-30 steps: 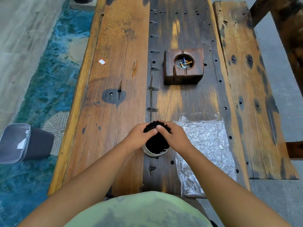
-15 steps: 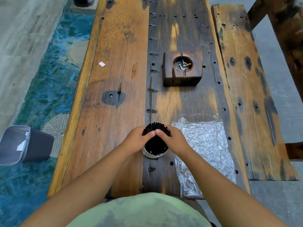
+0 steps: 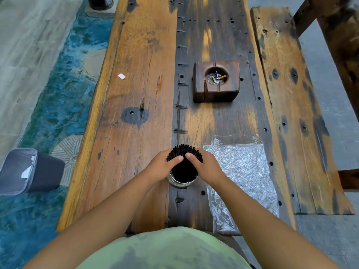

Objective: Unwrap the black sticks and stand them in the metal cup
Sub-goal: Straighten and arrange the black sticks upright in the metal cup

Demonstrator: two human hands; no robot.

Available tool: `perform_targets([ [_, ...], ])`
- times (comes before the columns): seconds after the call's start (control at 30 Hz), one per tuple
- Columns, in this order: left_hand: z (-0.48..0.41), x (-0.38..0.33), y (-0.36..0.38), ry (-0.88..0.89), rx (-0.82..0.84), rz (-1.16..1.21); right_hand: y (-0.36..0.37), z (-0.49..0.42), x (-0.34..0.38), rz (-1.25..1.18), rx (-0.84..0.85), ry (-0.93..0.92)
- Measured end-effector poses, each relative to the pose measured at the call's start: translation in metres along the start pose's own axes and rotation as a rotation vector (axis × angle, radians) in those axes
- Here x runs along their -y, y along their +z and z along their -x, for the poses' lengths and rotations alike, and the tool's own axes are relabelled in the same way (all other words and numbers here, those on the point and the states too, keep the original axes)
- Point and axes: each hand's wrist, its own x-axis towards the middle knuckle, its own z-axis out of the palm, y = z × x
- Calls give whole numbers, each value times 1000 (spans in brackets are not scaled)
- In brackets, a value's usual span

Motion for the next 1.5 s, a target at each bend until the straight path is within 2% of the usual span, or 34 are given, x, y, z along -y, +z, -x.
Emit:
perform_targets([
  [0.17, 1, 3, 1, -7, -11, -17, 5, 2, -1, -3, -24, 8],
  [0.43, 1, 14, 3, -39, -35, -59, 21, 8, -23, -64, -44, 141],
  [0.87, -5, 15, 8, -112, -89, -45, 21, 5, -22, -96, -3, 195],
  [1.17, -7, 21, 10, -117, -147, -67, 28, 9, -19, -99, -115, 211],
  [1.5, 0, 28, -34, -112, -206, -66, 59, -13, 11, -53, -68, 170],
])
